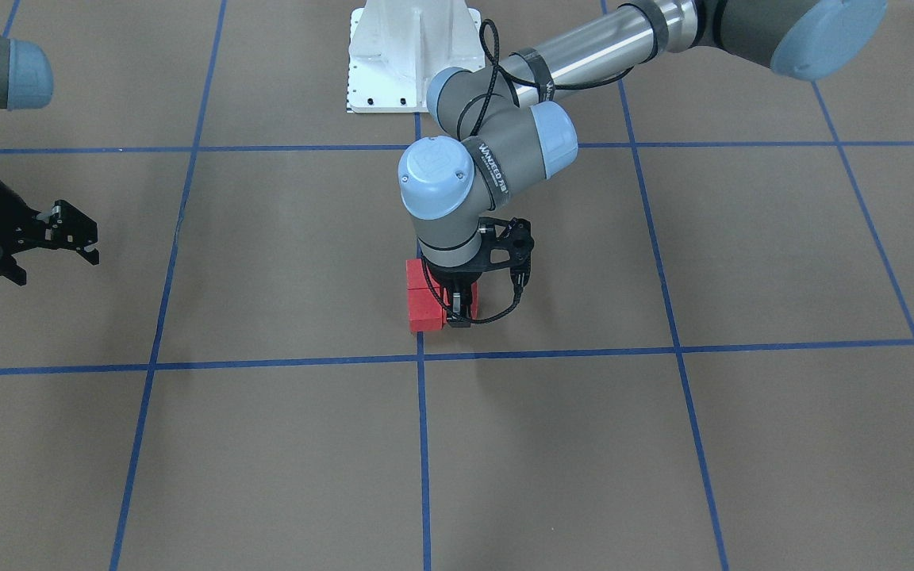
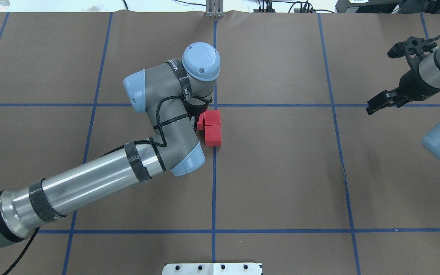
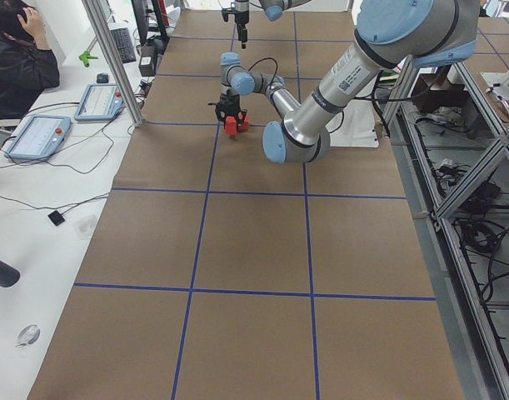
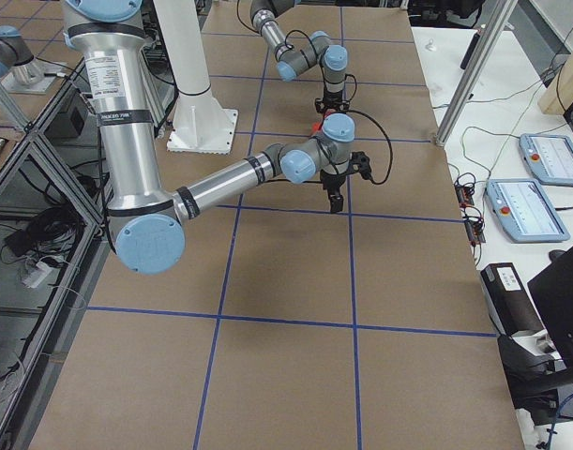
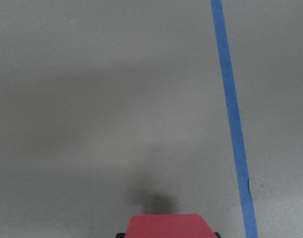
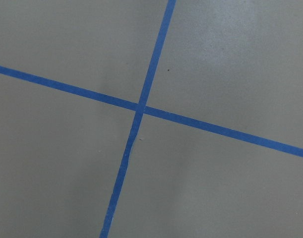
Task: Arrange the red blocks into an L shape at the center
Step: 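Hold the red cube with the left gripper against the center cube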
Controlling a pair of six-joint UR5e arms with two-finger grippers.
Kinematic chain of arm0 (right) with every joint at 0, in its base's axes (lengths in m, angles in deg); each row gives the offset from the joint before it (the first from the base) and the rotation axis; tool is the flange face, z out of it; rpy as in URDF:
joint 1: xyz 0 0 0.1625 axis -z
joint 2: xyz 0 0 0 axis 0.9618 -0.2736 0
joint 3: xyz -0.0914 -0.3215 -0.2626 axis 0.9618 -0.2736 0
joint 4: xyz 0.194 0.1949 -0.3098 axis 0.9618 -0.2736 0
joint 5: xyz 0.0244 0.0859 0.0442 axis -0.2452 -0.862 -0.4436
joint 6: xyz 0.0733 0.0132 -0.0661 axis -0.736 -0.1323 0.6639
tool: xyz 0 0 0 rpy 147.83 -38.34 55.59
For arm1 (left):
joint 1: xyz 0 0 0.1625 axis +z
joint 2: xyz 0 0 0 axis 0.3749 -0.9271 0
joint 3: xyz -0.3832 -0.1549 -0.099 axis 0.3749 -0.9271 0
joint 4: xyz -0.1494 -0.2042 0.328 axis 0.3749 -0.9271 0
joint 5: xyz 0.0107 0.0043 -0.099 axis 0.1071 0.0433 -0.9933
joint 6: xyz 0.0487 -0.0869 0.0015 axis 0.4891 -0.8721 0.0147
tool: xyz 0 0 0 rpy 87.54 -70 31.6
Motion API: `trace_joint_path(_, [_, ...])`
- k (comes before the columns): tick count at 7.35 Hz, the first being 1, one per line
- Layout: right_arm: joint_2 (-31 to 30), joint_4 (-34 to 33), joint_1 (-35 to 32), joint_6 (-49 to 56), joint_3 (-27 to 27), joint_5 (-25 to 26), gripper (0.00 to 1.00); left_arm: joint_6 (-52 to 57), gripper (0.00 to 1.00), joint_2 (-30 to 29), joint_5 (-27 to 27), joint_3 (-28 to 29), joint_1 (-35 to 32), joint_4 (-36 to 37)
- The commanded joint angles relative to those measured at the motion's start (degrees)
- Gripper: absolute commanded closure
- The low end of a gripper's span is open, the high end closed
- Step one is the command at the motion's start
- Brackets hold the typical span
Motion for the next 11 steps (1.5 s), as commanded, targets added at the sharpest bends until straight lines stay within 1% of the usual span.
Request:
trace_joint_path(1, [0.08,0.0,0.0,0.05,-0.11,0.0,0.01,0.01,1.0,0.08,0.08,0.06,0.0,-0.16])
trace_joint_path(2, [0.16,0.0,0.0,-0.03,-0.11,0.09,0.01,0.01,1.0,0.08,0.08,0.06,0.0,-0.16])
trace_joint_path(3, [0.25,0.0,0.0,-0.03,-0.11,0.09,0.01,0.1,0.95,0.08,0.08,0.32,0.0,-0.33])
trace_joint_path(4, [0.34,0.0,0.0,-0.03,-0.11,0.09,0.01,0.18,0.73,0.08,0.08,0.33,0.0,-0.25])
trace_joint_path(5, [0.34,0.0,0.0,-0.03,-0.2,0.09,0.01,0.18,0.6,0.08,0.08,0.33,0.0,-0.25])
trace_joint_path(6, [0.43,0.0,0.0,-0.03,-0.11,0.09,0.01,0.18,0.56,0.08,0.08,0.33,0.0,-0.33])
trace_joint_path(11, [0.52,0.0,0.0,-0.03,-0.2,0.09,0.01,0.18,0.53,-0.01,0.08,0.33,0.0,-0.95])
